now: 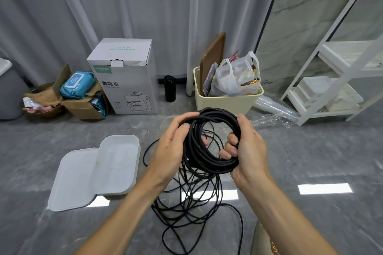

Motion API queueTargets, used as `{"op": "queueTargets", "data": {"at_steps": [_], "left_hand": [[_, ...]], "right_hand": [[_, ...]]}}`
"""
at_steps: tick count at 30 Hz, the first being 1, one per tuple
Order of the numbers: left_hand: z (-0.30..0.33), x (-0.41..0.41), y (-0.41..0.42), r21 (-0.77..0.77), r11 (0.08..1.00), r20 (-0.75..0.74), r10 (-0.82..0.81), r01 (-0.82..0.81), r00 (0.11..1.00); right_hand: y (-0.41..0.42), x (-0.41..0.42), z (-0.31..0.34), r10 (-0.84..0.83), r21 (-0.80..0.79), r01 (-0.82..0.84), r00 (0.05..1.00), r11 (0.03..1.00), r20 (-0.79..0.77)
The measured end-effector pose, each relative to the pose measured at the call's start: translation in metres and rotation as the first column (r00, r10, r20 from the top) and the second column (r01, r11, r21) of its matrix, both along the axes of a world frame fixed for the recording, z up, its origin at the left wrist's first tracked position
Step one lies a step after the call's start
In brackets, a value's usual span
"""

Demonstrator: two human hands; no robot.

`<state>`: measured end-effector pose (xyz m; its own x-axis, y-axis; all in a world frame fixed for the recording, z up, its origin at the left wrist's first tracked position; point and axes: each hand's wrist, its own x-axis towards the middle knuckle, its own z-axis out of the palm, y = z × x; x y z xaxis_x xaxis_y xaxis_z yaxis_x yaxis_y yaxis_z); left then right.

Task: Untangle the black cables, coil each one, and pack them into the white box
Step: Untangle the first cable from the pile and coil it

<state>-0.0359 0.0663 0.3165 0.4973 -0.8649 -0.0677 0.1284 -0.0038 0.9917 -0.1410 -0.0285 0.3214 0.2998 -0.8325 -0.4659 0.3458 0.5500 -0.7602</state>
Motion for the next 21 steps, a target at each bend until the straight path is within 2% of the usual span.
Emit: {"op": "queueTargets", "data": {"at_steps": [6, 11, 14, 21], "left_hand": [[-0.003, -0.010, -0.004, -0.059, 0.984, 0.034, 0.171, -0.169, 0.985], [-0.005, -0.003, -0.005, -0.019, 0.950, -0.130, 0.308, -0.313, 0.942], [-0.004, 0.004, -0.003, -0.007, 0.953, -0.188, 0.295, -0.302, 0.937], [0.001, 0.017, 0.004, 0.000, 0.982, -0.194, 0.187, -0.190, 0.963]], "right_hand": [[0.013, 0.003, 0.001, 0.017, 0.056, -0.017, 1.000, 0.998, -0.002], [0.024, 0.009, 0.000, 0.100, 0.066, -0.104, 0.993, 0.992, 0.066], [0.025, 0.010, -0.001, 0.170, 0.029, -0.172, 0.984, 0.985, 0.060], [0.016, 0.003, 0.002, 0.411, 0.035, -0.412, 0.911, 0.910, 0.029]]}}
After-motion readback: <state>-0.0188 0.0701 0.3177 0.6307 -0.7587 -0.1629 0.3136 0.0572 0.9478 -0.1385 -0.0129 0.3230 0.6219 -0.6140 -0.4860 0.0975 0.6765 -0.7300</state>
